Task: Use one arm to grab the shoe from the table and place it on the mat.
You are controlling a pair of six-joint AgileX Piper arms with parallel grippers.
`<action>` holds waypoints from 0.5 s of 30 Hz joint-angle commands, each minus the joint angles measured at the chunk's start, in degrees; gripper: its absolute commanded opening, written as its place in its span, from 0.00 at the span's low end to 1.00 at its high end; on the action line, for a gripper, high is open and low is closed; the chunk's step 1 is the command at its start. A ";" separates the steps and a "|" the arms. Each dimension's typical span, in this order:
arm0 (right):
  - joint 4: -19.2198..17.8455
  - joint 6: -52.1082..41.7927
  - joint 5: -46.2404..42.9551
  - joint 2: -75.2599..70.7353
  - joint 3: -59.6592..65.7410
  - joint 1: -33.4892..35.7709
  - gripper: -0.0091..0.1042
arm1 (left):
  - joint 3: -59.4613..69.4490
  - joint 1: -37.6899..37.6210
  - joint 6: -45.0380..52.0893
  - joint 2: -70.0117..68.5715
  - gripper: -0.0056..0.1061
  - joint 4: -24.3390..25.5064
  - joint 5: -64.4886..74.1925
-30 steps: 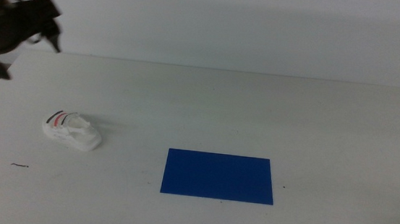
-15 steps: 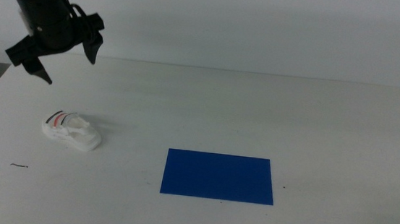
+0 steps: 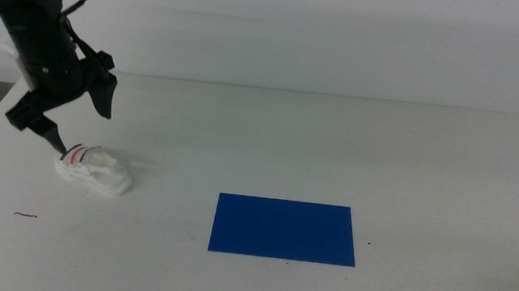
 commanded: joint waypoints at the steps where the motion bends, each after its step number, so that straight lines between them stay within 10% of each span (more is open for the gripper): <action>1: -0.42 -0.20 -0.47 -0.27 0.14 0.10 0.78 | 1.54 -0.15 -1.80 -0.23 0.87 -1.22 0.11; 15: -0.42 -0.20 -0.47 -0.27 0.14 0.10 0.78 | 6.08 -0.13 -2.60 5.61 0.79 -4.34 -7.29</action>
